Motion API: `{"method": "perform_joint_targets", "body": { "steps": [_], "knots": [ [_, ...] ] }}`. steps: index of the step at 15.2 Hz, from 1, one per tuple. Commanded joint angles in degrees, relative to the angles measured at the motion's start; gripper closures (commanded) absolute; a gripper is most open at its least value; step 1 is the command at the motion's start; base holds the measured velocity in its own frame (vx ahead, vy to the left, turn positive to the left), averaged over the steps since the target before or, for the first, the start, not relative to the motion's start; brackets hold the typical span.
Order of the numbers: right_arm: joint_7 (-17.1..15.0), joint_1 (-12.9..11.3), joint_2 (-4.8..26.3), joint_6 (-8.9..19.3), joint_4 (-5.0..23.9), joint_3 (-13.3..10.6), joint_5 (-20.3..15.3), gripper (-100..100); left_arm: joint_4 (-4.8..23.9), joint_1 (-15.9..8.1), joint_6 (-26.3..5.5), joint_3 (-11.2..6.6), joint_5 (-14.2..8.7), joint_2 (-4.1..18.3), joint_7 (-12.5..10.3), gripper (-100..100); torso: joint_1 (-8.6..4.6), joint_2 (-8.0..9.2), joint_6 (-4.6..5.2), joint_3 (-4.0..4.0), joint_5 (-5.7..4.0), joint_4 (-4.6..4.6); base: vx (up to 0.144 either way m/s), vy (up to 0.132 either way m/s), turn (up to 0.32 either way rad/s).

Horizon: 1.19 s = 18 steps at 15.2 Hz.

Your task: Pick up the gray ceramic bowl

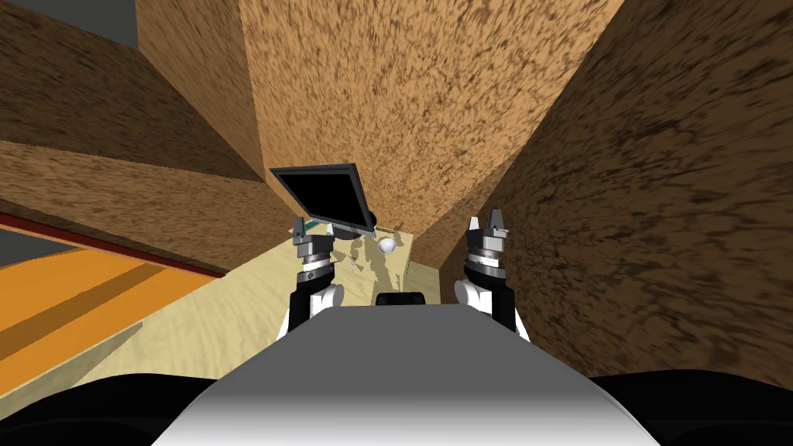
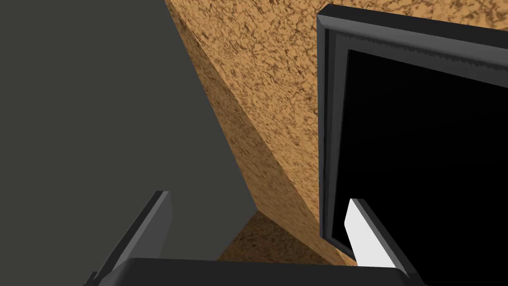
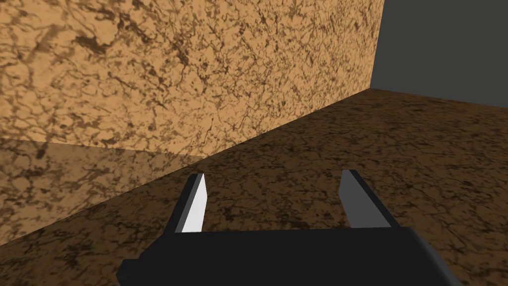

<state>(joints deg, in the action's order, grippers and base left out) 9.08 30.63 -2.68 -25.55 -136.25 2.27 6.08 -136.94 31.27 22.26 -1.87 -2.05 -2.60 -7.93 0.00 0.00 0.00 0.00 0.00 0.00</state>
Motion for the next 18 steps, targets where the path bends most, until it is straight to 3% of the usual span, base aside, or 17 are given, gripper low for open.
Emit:
{"method": "perform_joint_targets", "body": {
  "steps": [1, 3, 5, 6, 8, 13, 18],
  "knots": [
    [0.0, 0.0, 0.0, 0.0, 0.0, 0.0, 0.0, 0, 0.5, -0.3, -0.7, -0.11, 0.0, 2.2, 0.0, -100, 0.00, 0.00, 0.00, 0.00, 0.00, 0.00, -0.001, 0.000, -0.031],
    [0.0, 0.0, 0.0, 0.0, 0.0, 0.0, 0.0, 0, 1.1, -0.7, -1.4, -0.22, 0.1, 3.8, -0.1, -100, 0.02, 0.01, 0.01, 0.00, 0.00, 0.00, -0.004, 0.002, -0.050],
    [0.0, 0.0, 0.0, 0.0, 0.0, 0.0, 0.0, 0, 2.7, -1.7, -3.4, -0.54, 0.1, 7.0, -0.2, -100, 0.04, 0.01, 0.01, 0.00, 0.01, 0.00, -0.006, 0.004, -0.065],
    [0.0, 0.0, 0.0, 0.0, 0.0, 0.0, 0.0, 0, 2.7, -1.7, -3.4, -0.54, 0.1, 7.0, -0.2, -100, 0.05, 0.01, 0.02, 0.00, 0.01, 0.00, -0.007, 0.008, -0.068],
    [0.0, 0.0, 0.0, 0.0, 0.0, 0.0, 0.0, 0, 4.9, -3.2, -6.2, -0.99, 0.2, 9.8, -0.3, -100, 0.06, 0.01, 0.02, 0.01, 0.02, 0.00, -0.007, 0.007, -0.095],
    [0.0, 0.0, 0.0, 0.0, 0.0, 0.0, 0.0, 0, 7.7, -5.0, -9.7, -1.54, 0.4, 12.1, -0.5, -100, 0.06, 0.02, 0.02, 0.01, 0.02, 0.00, -0.009, 0.008, -0.083],
    [0.0, 0.0, 0.0, 0.0, 0.0, 0.0, 0.0, 0, 12.8, -8.3, -15.7, -2.55, 0.6, 14.7, -0.8, -100, 0.05, 0.01, 0.01, 0.01, 0.01, 0.00, -0.009, 0.006, -0.104]
  ]
}}
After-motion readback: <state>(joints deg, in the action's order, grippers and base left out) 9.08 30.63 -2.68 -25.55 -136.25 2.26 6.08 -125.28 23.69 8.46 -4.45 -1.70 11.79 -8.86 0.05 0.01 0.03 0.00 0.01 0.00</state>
